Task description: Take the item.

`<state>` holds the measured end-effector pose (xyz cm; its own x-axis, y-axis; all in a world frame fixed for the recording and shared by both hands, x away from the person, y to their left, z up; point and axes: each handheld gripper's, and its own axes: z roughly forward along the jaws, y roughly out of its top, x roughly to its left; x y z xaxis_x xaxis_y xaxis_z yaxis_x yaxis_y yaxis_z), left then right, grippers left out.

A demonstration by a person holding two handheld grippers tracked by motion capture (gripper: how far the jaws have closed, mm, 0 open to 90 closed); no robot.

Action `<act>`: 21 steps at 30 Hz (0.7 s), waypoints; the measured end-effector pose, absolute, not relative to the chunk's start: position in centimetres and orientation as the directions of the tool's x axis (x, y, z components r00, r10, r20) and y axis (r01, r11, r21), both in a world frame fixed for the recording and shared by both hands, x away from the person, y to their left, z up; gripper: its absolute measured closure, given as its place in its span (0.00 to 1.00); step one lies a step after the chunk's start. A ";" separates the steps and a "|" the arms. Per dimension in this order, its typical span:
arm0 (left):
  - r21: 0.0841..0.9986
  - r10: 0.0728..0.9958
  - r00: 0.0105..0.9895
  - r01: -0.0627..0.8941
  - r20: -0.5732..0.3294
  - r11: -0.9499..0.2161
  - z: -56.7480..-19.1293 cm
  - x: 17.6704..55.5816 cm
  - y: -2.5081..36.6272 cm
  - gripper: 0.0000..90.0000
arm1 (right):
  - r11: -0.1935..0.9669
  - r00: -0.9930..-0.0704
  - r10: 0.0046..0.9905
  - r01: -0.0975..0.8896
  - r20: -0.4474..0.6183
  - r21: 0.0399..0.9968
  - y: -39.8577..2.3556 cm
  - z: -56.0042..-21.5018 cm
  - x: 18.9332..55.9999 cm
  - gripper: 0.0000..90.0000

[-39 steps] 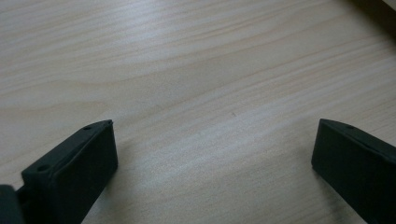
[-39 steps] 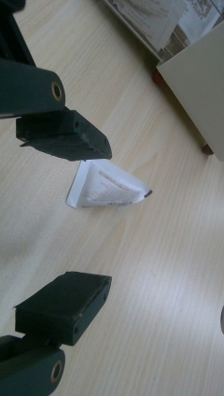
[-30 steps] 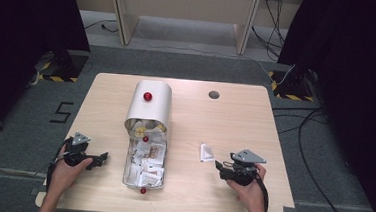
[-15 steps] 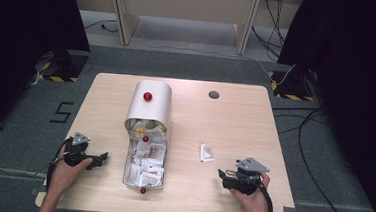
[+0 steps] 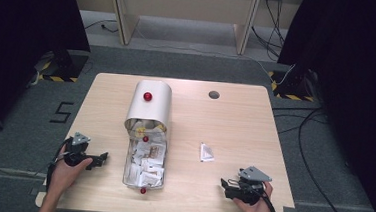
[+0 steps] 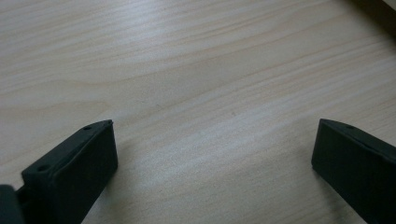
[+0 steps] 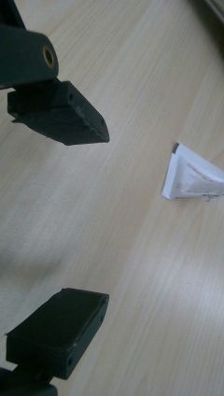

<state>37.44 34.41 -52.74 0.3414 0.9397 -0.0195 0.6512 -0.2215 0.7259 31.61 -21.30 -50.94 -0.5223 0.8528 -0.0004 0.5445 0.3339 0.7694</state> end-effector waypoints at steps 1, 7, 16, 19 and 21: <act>0.726 0.940 0.341 0.651 -0.020 -0.221 -52.7 37.4 34.4 0.00 | 0.329 -0.517 0.856 0.552 0.004 0.766 -21.4 -51.0 31.4 0.21; 0.726 0.940 0.341 0.651 -0.019 -0.221 -52.7 37.4 34.4 0.00 | 0.332 -0.515 0.857 0.558 0.003 0.761 -21.9 -51.3 31.1 0.21; 0.726 0.940 0.341 0.651 -0.019 -0.222 -52.7 37.4 34.4 0.00 | 0.367 -0.530 0.848 0.578 -0.007 0.729 -21.9 -51.7 30.7 0.21; 0.726 0.940 0.341 0.651 -0.020 -0.221 -52.7 37.4 34.4 0.00 | 0.368 -0.530 0.848 0.579 -0.007 0.728 -22.0 -51.8 30.7 0.20; 0.726 0.940 0.341 0.651 -0.019 -0.221 -52.7 37.4 34.4 0.00 | 0.370 -0.532 0.846 0.579 -0.007 0.727 -22.0 -51.8 30.7 0.20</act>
<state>37.43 34.40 -52.74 0.3413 0.9398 -0.0194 0.6512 -0.2215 0.7259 30.74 -22.01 -51.77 -0.5324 0.8464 -0.0065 0.5786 0.3696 0.7271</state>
